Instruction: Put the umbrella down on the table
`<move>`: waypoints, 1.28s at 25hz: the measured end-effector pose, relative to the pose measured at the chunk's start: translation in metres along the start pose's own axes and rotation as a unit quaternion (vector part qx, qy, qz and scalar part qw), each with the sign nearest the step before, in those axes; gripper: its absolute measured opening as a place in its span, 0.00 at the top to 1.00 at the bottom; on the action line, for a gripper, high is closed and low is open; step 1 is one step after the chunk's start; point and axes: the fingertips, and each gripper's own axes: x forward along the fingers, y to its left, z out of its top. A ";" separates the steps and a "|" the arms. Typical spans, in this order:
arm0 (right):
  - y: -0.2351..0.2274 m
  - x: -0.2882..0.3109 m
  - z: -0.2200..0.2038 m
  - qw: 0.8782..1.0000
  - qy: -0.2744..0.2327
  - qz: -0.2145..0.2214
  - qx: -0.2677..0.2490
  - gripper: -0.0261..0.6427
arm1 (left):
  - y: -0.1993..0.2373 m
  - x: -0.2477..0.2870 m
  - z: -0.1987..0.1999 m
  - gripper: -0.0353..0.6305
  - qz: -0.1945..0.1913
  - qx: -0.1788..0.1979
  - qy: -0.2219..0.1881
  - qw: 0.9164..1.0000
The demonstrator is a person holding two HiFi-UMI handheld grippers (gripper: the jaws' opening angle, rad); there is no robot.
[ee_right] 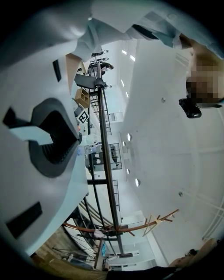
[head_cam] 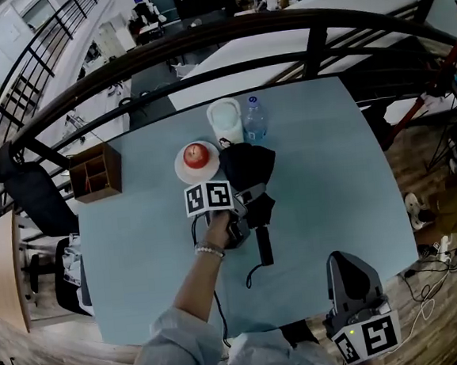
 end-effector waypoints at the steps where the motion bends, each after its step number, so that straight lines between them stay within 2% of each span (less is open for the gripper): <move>1: -0.001 -0.001 -0.001 1.000 0.002 -0.003 0.001 0.96 | 0.003 0.003 0.000 0.51 0.002 -0.006 0.005 1.000; 6: -0.004 -0.006 -0.006 1.000 0.008 -0.014 0.004 0.96 | 0.019 0.011 -0.003 0.51 0.034 -0.024 0.028 0.999; 9: -0.002 -0.008 -0.007 1.000 0.010 -0.016 0.004 0.96 | 0.027 0.010 0.000 0.51 0.047 -0.044 0.025 0.998; 11: 0.000 -0.008 -0.008 1.000 0.011 -0.016 0.005 0.96 | 0.025 0.005 0.008 0.52 0.032 -0.063 0.007 0.997; 13: 0.002 -0.007 -0.010 1.000 0.013 -0.014 0.005 0.96 | 0.013 0.001 0.021 0.52 0.002 -0.071 -0.015 0.997; 19: 0.012 -0.003 -0.005 1.000 0.008 -0.002 -0.001 0.96 | -0.014 -0.011 0.040 0.52 -0.016 -0.031 -0.042 0.999; 22: 0.014 -0.003 -0.002 1.000 0.004 0.001 -0.005 0.96 | -0.018 -0.024 0.047 0.53 -0.003 0.003 -0.074 0.997; 26: 0.018 -0.005 -0.001 1.000 0.000 0.002 -0.010 0.96 | -0.017 -0.045 0.050 0.69 0.033 0.044 -0.114 0.992; 31: 0.023 -0.008 0.002 1.000 -0.007 0.006 -0.015 0.96 | -0.014 -0.068 0.046 0.92 0.070 0.077 -0.144 0.984; 32: 0.024 -0.008 0.003 1.000 -0.008 0.007 -0.016 0.96 | -0.015 -0.072 0.044 0.94 0.074 0.085 -0.147 0.983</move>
